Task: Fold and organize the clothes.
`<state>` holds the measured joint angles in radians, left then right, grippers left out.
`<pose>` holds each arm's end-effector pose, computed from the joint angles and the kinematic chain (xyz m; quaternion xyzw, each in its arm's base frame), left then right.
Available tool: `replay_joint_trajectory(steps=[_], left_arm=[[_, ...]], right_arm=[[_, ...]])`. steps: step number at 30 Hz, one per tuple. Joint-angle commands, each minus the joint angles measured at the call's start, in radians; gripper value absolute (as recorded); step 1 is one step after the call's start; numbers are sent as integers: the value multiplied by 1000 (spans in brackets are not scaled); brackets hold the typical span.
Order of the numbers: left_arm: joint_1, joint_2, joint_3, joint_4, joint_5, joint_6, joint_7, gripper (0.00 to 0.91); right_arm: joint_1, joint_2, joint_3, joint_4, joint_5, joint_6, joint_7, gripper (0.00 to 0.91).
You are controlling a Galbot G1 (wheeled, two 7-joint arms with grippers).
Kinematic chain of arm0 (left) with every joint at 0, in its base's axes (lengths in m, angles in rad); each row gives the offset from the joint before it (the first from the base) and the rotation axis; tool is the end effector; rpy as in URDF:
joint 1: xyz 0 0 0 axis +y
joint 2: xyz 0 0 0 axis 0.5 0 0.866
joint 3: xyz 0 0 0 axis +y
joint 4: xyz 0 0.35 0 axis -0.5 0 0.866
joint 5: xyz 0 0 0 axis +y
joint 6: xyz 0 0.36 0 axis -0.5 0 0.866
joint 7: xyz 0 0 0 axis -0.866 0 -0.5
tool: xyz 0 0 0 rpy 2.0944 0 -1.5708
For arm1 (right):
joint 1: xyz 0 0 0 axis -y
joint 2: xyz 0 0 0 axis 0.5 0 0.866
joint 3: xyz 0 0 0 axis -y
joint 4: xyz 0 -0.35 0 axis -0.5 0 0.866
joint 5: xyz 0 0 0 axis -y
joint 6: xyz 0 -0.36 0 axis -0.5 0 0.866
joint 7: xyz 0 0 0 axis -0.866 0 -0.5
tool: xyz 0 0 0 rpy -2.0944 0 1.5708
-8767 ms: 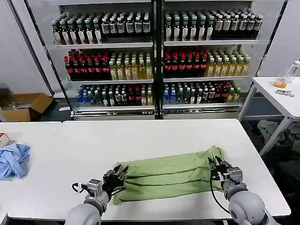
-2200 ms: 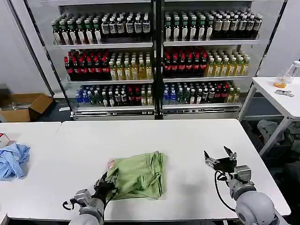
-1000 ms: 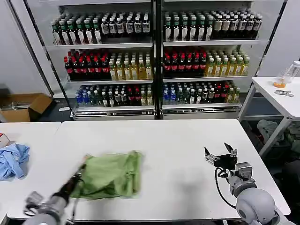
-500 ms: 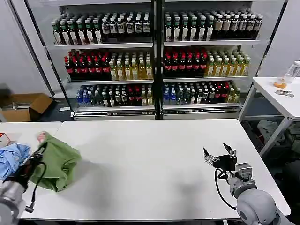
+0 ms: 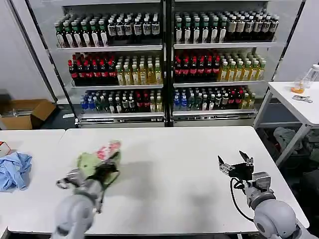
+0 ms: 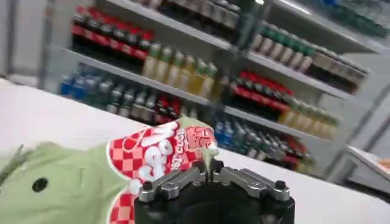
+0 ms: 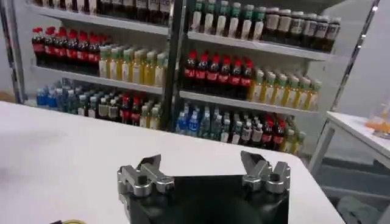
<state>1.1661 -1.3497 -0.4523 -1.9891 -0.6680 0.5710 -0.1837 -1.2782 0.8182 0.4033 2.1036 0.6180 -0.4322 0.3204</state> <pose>0.3016 0.0218 -0.2414 -0.0796 -0.9652 0.1756 0.1765 0.2659 -0.0871 -0.2140 0.0489 -0.9841 0.0938 0.1423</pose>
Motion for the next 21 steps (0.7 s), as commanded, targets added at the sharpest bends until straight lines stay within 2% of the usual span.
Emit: replay_joint_trajectory(steps=[1, 4, 5, 6, 7, 8, 12, 18, 21], left_arm=[[-196, -187, 314, 249, 210, -18, -45, 30], [-206, -220, 345, 291, 238, -28, -44, 30], [-208, -226, 351, 306, 242, -31, -42, 91], [-209, -235, 362, 318, 246, -38, -38, 474], [-209, -242, 369, 324, 247, -49, -27, 736], [-208, -244, 374, 327, 247, -66, -13, 907], [-199, -252, 403, 306, 246, -195, 58, 907], [-156, -224, 396, 239, 241, -321, 31, 907], [-78, -183, 336, 139, 242, -324, 45, 907]], right_arm=[[12, -1, -6, -12, 3, 1, -1, 907], [15, 1, -9, -15, 4, 2, -2, 907], [15, 1, -9, -15, 3, 2, -2, 907], [15, 2, -10, -16, 3, 2, -3, 907], [16, 2, -10, -17, 3, 2, -4, 907], [16, 3, -10, -17, 3, 2, -6, 907], [17, 4, -14, -14, 8, 20, -28, 907], [46, 20, -55, -7, 33, 58, -52, 907], [79, 36, -93, -14, 94, 72, -54, 907]])
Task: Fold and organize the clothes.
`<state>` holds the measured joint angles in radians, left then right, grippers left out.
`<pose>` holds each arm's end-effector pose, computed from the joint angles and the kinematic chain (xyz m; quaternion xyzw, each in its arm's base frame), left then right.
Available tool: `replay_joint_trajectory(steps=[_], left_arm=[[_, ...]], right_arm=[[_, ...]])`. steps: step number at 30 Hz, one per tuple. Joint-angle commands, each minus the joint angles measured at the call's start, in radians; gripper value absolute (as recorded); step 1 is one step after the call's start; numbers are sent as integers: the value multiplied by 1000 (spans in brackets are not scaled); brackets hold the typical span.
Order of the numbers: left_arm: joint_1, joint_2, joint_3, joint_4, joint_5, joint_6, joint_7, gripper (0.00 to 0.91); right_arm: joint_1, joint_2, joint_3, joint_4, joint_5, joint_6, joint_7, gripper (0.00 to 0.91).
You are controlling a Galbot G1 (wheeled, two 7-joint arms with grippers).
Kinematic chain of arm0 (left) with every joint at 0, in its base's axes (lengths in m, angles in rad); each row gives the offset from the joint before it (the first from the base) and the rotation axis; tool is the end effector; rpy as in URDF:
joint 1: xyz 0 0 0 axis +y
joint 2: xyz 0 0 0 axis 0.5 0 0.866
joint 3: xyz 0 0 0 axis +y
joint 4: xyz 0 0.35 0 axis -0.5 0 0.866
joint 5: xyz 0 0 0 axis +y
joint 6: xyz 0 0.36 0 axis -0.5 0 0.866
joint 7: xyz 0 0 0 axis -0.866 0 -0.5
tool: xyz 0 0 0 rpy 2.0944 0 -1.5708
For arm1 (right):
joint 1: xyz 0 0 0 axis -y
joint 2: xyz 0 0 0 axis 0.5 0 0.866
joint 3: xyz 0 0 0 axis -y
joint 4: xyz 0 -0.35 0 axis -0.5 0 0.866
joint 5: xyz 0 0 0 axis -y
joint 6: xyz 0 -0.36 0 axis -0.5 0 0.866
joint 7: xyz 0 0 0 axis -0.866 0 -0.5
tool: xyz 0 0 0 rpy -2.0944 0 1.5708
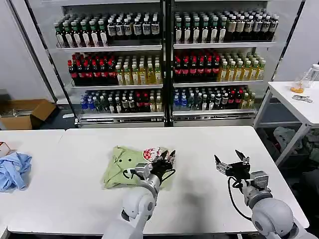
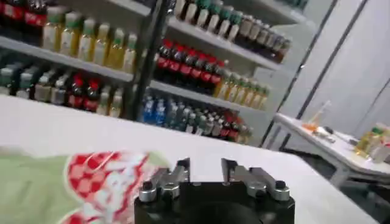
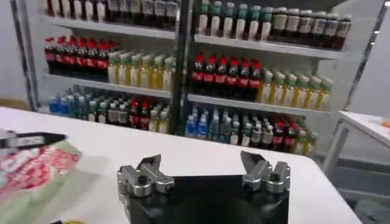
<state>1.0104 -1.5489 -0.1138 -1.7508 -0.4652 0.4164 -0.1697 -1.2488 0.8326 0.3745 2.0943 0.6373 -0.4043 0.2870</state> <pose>0.3353 -0.1348 -0.2764 -0.1841 -0.9562 0.1646 0.1573 0.2707 -0.0802 -0.2155 0.0751 -0.9859 0.0710 0.1318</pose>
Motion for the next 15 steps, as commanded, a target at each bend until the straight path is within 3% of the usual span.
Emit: replay_joint_trajectory(steps=[1, 5, 8, 15], left_arm=[[103, 31, -38, -136, 42, -172, 36, 907], [195, 86, -171, -237, 66, -172, 26, 907], [296, 118, -290, -310, 96, -187, 16, 907], [480, 112, -456, -363, 111, -238, -18, 907]], right_arm=[[71, 32, -84, -11, 97, 46, -18, 907], [174, 109, -214, -67, 164, 51, 18, 907], [291, 214, -347, -155, 194, 43, 68, 907], [414, 389, -498, -337, 259, 20, 130, 907]])
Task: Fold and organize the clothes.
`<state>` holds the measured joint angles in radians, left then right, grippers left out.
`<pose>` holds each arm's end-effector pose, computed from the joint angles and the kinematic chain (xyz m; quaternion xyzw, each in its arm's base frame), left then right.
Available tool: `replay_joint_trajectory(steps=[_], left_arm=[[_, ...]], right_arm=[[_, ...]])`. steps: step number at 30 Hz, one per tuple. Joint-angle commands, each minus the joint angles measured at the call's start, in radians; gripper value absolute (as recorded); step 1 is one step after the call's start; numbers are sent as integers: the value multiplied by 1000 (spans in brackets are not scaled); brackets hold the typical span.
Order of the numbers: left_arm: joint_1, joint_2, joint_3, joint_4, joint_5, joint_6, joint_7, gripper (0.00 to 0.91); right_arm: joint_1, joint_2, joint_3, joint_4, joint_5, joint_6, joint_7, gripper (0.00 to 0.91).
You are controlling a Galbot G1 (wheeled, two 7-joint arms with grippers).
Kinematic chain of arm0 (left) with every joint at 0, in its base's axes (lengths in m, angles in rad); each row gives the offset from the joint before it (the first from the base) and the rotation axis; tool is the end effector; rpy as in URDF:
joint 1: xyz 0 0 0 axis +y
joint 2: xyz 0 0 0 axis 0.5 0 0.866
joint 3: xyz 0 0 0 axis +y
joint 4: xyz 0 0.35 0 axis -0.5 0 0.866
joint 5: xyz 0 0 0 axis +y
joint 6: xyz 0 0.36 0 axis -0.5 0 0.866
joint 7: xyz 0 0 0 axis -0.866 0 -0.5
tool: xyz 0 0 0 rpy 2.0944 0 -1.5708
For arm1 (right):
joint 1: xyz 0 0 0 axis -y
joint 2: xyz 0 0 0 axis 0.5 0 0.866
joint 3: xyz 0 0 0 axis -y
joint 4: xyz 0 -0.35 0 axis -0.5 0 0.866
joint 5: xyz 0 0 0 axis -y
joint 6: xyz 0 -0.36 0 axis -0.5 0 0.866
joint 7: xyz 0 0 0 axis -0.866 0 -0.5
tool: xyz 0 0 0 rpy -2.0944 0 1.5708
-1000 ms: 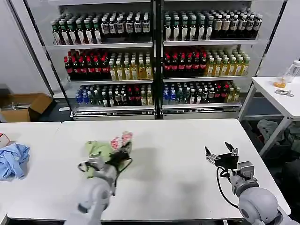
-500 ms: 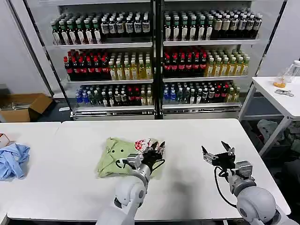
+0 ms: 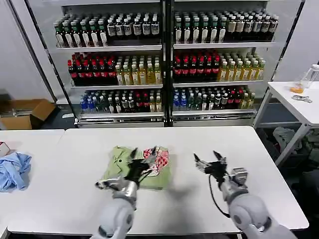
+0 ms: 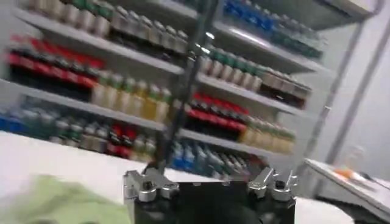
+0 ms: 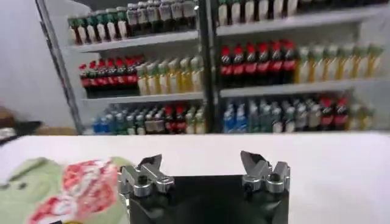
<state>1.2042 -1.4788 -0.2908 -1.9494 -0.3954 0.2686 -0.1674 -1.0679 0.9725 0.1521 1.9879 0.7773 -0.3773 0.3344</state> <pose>0.2866 -0.0569 -0.2713 -0.0831 -0.9822 0.1551 0.0658 0.3017 -0.0163 -0.2423 0.1254 -0.9783 -0.0489 0.1573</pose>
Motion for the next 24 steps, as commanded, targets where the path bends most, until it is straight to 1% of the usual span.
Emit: replay_joint_trajectory(steps=[1, 3, 6, 11, 14, 16, 17, 18, 19, 20, 24], left_arm=[[304, 39, -287, -172, 40, -96, -22, 907], [329, 34, -298, -183, 39, -99, -25, 907], [347, 28, -312, -198, 39, -105, -29, 907], [358, 20, -321, -214, 37, -104, -33, 907], [365, 15, -321, -219, 37, -104, -34, 907], [371, 12, -319, -224, 38, -105, -34, 907], [372, 11, -318, -224, 38, -106, -34, 907], [375, 9, -316, -226, 38, -106, -34, 907], [377, 7, -315, -227, 38, -106, -34, 907], [377, 6, -314, -227, 39, -106, -34, 907], [380, 3, -311, -234, 39, -104, -36, 907]], right_arm=[[248, 267, -282, -255, 126, -14, 86, 907], [271, 310, -299, -303, 132, -19, 105, 907], [295, 359, -312, -371, 123, -19, 118, 907], [323, 440, -312, -481, 99, -12, 123, 907], [328, 464, -306, -509, 100, -13, 133, 907], [325, 465, -305, -511, 101, -9, 136, 907], [322, 462, -305, -509, 101, -3, 137, 725], [320, 460, -306, -507, 102, -1, 138, 232], [317, 458, -306, -504, 104, 0, 138, 60], [315, 455, -306, -503, 105, 1, 139, 0], [310, 449, -297, -502, 105, 9, 144, 0]])
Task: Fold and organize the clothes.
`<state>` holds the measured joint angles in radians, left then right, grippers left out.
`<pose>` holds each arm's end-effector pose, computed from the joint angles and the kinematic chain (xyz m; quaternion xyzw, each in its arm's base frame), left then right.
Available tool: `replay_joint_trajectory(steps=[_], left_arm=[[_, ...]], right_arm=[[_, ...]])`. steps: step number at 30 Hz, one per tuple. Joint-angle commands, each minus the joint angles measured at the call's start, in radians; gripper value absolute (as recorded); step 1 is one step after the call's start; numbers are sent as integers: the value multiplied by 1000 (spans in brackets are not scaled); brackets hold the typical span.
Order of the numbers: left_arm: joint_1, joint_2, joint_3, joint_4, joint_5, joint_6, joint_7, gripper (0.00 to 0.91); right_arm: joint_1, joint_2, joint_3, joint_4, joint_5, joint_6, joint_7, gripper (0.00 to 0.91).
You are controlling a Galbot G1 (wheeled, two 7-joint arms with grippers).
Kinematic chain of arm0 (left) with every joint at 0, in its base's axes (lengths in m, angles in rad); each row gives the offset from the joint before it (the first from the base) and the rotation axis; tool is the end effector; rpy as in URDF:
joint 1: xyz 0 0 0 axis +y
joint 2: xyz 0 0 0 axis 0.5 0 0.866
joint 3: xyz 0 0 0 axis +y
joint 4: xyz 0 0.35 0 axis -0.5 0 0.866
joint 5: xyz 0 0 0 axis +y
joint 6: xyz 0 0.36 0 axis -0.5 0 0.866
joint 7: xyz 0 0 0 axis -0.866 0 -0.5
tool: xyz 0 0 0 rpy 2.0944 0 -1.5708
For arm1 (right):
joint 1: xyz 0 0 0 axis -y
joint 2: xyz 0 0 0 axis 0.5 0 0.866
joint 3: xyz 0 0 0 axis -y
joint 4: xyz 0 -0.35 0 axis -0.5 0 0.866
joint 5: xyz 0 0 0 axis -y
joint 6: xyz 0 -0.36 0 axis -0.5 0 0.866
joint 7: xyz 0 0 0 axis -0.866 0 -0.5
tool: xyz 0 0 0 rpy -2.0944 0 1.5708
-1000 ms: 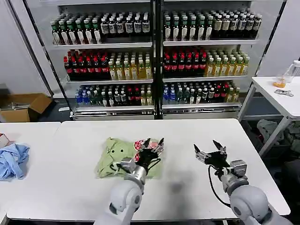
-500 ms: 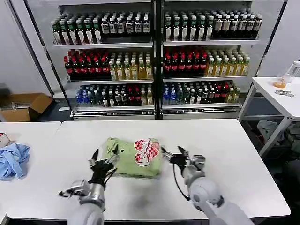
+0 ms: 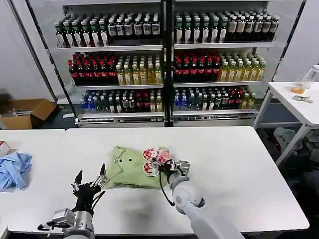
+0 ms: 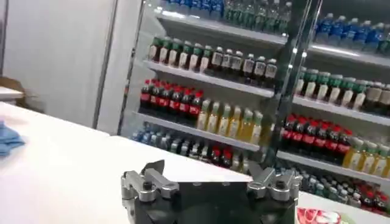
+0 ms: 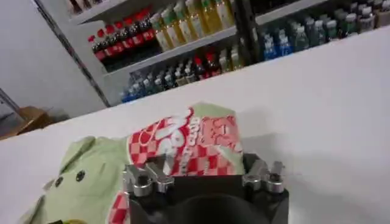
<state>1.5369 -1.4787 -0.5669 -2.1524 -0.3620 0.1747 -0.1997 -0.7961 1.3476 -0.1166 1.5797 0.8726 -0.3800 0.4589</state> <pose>0.1945 0.0270 -0.2741 0.0744 -0.9881 0.1234 0.0539 0.3755 0.1329 -0.3020 0.1409 -0.9437 -0.1502 0.2588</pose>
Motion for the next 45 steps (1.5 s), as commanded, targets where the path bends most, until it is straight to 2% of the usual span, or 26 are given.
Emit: replay_joint_trajectory(steps=[1, 13, 21, 26, 28, 33, 39, 41, 42, 43, 44, 45], left_arm=[[48, 3, -34, -33, 5, -9, -4, 907], [61, -4, -27, -40, 6, -3, 2, 907], [64, -10, -21, -41, 11, 11, 11, 907], [65, -16, -16, -41, 16, 17, 16, 907], [65, -17, -15, -42, 17, 20, 18, 907], [66, -17, -12, -42, 21, 26, 23, 907], [67, -19, -11, -36, 29, 29, 26, 907], [68, -21, -8, -35, 35, 29, 27, 907], [68, -23, -7, -35, 38, 28, 27, 907], [69, -23, -5, -34, 41, 27, 27, 907], [70, -25, -3, -34, 44, 26, 28, 907], [70, -25, -2, -33, 49, 25, 28, 907]], right_arm=[[38, 70, -26, -91, 10, 13, 19, 0], [40, 11, 11, -87, -17, -11, 33, 0], [31, -99, 82, -23, -74, -67, 15, 0], [33, -198, 122, 17, -86, -104, -36, 0], [42, -265, 142, 22, -100, -126, -80, 0], [71, -371, 169, -4, -132, -166, -193, 0], [81, -399, 180, -40, -229, -177, -273, 0], [73, -389, 169, -43, -284, -144, -308, 836], [71, -386, 167, -44, -292, -131, -311, 907], [59, -373, 157, -43, -326, -38, -313, 907], [50, -363, 156, -42, -347, 18, -304, 907], [43, -356, 156, -40, -368, 35, -296, 907]])
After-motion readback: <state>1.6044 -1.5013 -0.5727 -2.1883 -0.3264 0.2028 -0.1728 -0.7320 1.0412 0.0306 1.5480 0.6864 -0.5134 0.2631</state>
